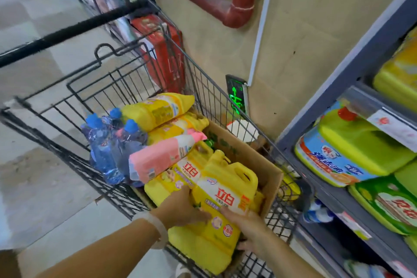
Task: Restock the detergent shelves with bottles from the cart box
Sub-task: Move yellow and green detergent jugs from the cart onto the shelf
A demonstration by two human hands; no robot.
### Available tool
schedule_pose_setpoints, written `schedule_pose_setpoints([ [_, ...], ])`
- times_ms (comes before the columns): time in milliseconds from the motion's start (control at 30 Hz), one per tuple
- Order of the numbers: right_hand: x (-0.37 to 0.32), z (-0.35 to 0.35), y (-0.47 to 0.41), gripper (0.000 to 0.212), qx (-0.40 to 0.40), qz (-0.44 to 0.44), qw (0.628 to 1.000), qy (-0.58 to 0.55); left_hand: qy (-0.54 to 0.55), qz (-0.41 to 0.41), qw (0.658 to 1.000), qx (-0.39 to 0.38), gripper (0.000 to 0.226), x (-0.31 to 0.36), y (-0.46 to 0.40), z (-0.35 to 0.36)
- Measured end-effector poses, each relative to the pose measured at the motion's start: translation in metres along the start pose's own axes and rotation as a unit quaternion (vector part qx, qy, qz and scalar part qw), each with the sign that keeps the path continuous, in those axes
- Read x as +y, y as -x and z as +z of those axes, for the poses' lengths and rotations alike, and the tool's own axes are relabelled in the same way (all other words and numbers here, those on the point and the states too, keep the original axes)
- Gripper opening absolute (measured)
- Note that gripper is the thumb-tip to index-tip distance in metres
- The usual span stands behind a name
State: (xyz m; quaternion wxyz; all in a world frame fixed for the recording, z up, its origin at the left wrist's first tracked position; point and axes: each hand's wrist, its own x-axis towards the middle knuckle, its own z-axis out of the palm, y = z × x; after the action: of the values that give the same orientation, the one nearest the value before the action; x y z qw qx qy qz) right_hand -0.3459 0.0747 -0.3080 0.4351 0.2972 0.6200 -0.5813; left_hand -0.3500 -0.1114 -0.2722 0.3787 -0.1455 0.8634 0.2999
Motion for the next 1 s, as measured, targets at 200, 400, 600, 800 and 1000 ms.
schedule_pose_setpoints([
  [200,-0.037,0.009,-0.011,0.056,0.037,-0.047,0.994,-0.091,0.004,0.079,0.996,0.029,0.071,0.011,-0.03,-0.043],
  [400,-0.077,0.025,-0.034,0.049,0.041,-0.041,0.989,-0.134,-0.053,0.153,0.977,0.138,0.077,0.027,-0.055,-0.07],
  [600,-0.09,0.027,-0.039,0.052,0.048,-0.035,0.995,-0.076,-0.274,0.068,0.953,0.11,0.108,0.052,-0.032,-0.052],
  [800,-0.102,0.022,-0.038,0.047,0.051,-0.038,0.998,0.009,-0.355,0.081,0.929,0.071,0.132,0.063,-0.035,-0.039],
  [1000,-0.081,-0.008,-0.044,0.044,0.077,-0.072,0.991,0.084,-0.376,0.099,0.921,0.033,0.135,0.069,-0.048,-0.047],
])
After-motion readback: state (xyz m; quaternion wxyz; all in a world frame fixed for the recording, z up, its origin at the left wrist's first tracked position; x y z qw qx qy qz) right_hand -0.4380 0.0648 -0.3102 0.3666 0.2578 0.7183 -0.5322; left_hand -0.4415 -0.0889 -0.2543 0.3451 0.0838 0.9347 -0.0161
